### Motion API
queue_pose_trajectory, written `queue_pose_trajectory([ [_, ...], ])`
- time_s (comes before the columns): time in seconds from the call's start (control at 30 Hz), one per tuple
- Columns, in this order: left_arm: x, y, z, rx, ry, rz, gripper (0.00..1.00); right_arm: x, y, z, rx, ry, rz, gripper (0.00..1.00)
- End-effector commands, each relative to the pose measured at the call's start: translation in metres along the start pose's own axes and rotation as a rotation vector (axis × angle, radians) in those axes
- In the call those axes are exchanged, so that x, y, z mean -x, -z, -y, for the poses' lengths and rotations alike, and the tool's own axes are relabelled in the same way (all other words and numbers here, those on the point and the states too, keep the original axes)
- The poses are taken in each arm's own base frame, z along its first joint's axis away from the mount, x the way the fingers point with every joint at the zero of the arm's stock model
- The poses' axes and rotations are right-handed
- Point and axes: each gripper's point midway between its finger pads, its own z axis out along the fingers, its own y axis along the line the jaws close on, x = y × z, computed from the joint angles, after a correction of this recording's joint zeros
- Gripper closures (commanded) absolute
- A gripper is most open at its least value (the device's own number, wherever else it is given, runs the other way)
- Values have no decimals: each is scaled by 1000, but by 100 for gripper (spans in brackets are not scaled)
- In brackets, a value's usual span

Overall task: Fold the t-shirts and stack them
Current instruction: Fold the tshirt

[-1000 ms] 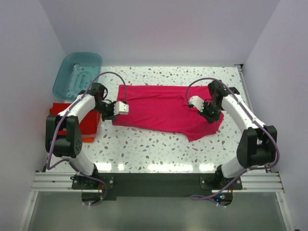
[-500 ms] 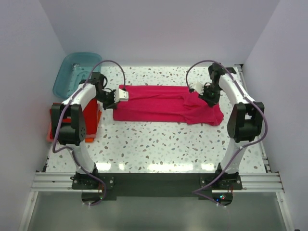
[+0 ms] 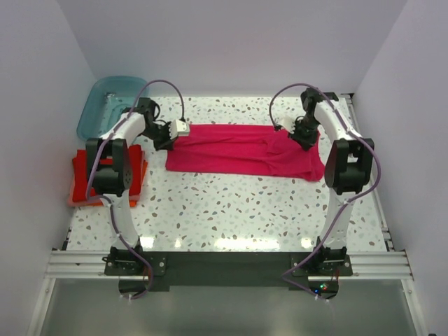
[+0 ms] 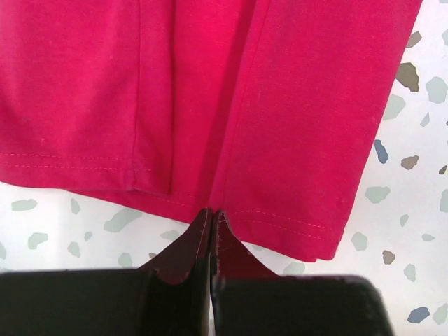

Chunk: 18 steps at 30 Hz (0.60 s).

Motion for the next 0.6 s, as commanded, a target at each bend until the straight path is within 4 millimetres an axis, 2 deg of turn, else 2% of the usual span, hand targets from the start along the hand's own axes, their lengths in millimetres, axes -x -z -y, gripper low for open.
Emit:
queue_pose_trajectory([
  [0.0, 3, 5, -12, 22, -1, 13, 100, 1, 15, 13, -38, 23, 4, 100],
  [0.23, -4, 0, -7, 12, 12, -3, 100, 1, 4, 19, -32, 23, -3, 100],
  [0.57, -12, -5, -5, 26, 25, -19, 100, 7, -6, 40, -82, 6, 7, 100],
])
